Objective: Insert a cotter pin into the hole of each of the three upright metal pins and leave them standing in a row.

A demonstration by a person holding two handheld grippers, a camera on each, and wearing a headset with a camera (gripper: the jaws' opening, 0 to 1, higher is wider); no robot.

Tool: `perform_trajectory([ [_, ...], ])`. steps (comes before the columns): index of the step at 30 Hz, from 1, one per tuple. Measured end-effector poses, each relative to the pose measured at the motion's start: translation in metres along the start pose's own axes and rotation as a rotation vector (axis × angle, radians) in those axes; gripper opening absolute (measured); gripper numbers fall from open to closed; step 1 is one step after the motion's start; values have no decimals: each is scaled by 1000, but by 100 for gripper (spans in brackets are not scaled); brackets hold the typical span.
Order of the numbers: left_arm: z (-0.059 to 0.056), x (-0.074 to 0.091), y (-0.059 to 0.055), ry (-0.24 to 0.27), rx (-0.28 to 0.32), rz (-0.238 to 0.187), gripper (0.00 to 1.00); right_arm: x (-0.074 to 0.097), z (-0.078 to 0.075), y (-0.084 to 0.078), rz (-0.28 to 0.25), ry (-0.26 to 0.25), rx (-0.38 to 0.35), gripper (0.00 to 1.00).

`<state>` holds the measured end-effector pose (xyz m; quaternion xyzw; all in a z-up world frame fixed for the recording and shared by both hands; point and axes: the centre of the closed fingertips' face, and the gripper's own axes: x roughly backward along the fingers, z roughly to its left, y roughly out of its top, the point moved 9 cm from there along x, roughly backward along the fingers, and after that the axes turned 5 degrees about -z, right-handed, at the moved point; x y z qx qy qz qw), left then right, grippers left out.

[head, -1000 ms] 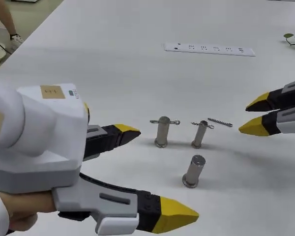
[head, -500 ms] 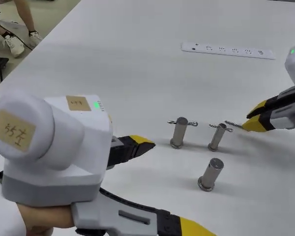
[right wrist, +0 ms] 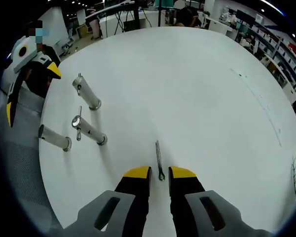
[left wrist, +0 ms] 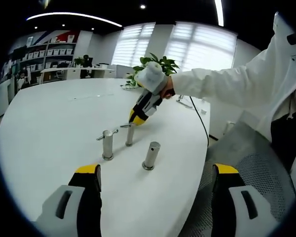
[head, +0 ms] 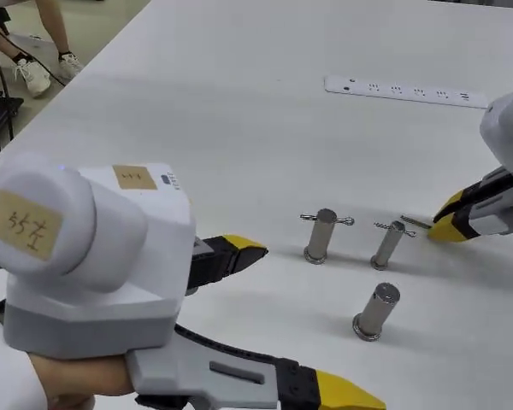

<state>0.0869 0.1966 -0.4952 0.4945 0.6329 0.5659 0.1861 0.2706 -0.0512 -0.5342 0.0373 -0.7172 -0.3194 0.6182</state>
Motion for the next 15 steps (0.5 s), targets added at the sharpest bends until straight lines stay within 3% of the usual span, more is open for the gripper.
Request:
perform_trajectory([
  [6, -1, -1, 0, -11, 2, 3, 90, 0, -8, 5, 20, 14, -11, 8],
  [8, -1, -2, 0, -17, 7, -5, 89, -1, -9, 6, 47, -5, -30, 2],
  [10, -1, -3, 0, -17, 8, 0, 88, -2, -17, 7, 58, -12, -5, 0],
  [15, 0, -6, -1, -22, 9, 16, 88, -1, -14, 11, 94, -4, 15, 0],
])
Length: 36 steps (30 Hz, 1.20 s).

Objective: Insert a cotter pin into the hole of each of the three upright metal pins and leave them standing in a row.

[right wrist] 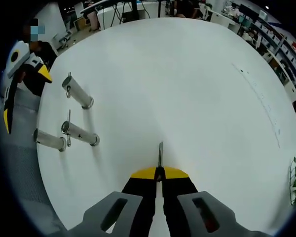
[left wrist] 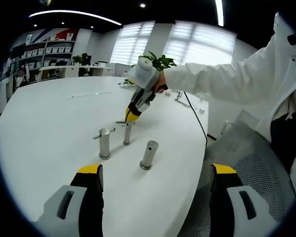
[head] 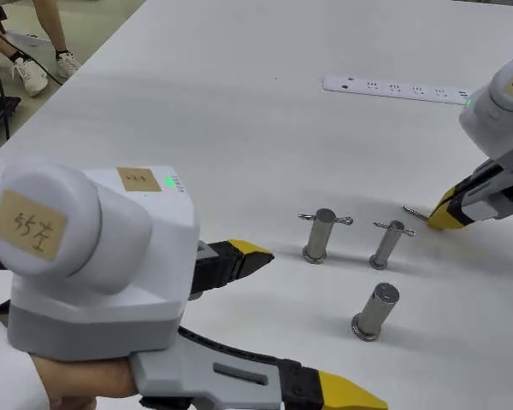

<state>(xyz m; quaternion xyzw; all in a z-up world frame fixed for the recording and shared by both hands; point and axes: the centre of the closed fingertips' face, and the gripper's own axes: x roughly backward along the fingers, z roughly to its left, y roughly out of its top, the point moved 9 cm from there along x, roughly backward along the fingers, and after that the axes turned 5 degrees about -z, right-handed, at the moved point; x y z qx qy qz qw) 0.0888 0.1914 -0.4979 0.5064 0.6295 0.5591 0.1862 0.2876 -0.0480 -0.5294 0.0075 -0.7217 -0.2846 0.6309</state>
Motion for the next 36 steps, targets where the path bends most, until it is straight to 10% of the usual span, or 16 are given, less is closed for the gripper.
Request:
perform_trajectory([
  [12, 3, -1, 0, 3, -34, 54, 81, -1, 8, 7, 33, -22, 78, 0],
  [21, 9, 0, 1, 36, -24, 55, 79, 13, 28, 15, -56, 30, 125, 0],
  [36, 27, -2, 19, 121, -34, 46, 56, 61, 48, 16, -216, -97, 186, 0],
])
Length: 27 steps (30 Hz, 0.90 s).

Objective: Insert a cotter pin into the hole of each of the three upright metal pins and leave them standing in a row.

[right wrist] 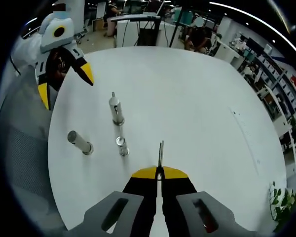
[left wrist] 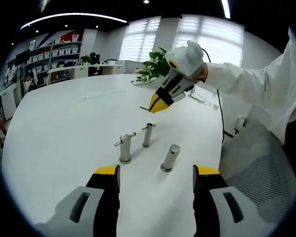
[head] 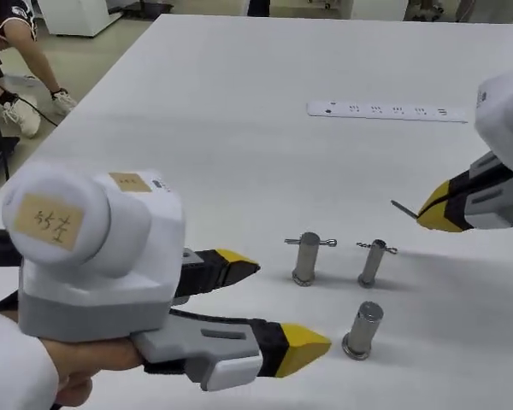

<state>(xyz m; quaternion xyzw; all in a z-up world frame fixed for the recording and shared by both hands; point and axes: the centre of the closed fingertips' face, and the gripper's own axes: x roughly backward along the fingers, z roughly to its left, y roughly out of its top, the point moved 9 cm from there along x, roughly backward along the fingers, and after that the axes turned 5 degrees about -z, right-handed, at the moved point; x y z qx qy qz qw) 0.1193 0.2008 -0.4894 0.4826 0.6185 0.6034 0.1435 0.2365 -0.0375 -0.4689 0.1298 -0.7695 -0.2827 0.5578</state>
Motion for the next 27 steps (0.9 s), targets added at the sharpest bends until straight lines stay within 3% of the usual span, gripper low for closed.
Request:
perform_trajectory([
  [3, 1, -2, 8, 21, -31, -32, 44, 8, 4, 0, -6, -20, 18, 0],
  [7, 2, -7, 20, 5, 2, -65, 41, 15, 9, 1, -46, -23, -7, 0],
  [14, 2, -22, 40, -21, 54, -106, 34, 25, 22, 10, -92, -32, 20, 0],
  [16, 3, -26, 45, -28, 66, -118, 32, 27, 25, 13, -131, -30, 19, 0],
  [20, 5, -33, 52, -34, 77, -117, 27, 29, 31, 17, -156, -26, 35, 0],
  [27, 5, -42, 58, -75, 149, -122, 22, 31, 46, 23, -174, -37, 96, 0],
])
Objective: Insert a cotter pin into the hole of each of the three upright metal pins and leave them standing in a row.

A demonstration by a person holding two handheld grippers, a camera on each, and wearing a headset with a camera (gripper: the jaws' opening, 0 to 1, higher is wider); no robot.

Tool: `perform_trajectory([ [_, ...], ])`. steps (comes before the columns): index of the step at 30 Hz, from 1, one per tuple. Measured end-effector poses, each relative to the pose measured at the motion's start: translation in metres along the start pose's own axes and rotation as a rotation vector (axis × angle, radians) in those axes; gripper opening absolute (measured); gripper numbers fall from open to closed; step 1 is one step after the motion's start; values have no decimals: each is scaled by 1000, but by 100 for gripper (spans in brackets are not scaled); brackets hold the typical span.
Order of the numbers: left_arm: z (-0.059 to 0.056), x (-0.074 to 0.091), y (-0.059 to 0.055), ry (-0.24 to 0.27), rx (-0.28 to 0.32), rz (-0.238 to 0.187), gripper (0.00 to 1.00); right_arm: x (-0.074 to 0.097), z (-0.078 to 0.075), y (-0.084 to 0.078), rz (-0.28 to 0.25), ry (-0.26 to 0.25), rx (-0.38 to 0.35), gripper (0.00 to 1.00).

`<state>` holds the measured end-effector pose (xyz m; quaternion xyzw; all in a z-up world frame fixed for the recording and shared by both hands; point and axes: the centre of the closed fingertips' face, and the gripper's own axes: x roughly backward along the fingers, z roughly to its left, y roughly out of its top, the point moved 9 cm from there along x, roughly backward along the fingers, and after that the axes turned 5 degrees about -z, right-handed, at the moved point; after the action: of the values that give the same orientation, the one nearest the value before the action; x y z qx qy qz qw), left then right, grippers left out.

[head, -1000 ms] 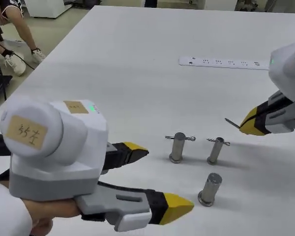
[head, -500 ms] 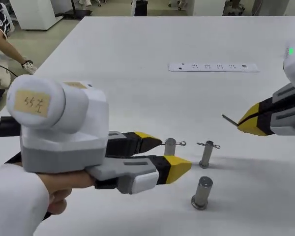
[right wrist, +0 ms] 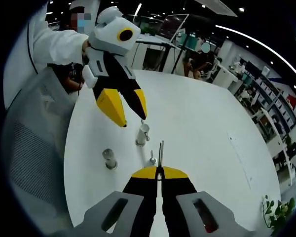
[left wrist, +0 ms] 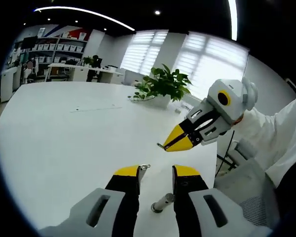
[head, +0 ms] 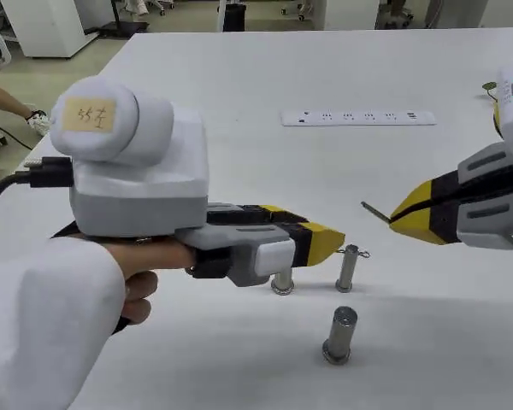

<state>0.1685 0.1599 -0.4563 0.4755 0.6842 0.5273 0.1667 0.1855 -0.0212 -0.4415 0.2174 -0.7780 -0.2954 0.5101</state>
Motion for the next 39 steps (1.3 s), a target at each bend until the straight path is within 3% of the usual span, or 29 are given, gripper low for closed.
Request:
perform_trajectory([
  [8, -1, -6, 5, -24, 46, -2, 12, -1, 8, 9, -32, -8, 45, 0],
  [16, -5, -10, 7, -53, 74, -8, 10, -2, 14, 17, -56, -8, 74, 0],
  [25, -6, -13, 8, -54, 51, -11, 8, -2, 19, 22, -62, 2, 98, 0],
  [39, -6, -16, 5, -64, 65, 16, 1, -4, 22, 24, -67, 16, 126, 0],
])
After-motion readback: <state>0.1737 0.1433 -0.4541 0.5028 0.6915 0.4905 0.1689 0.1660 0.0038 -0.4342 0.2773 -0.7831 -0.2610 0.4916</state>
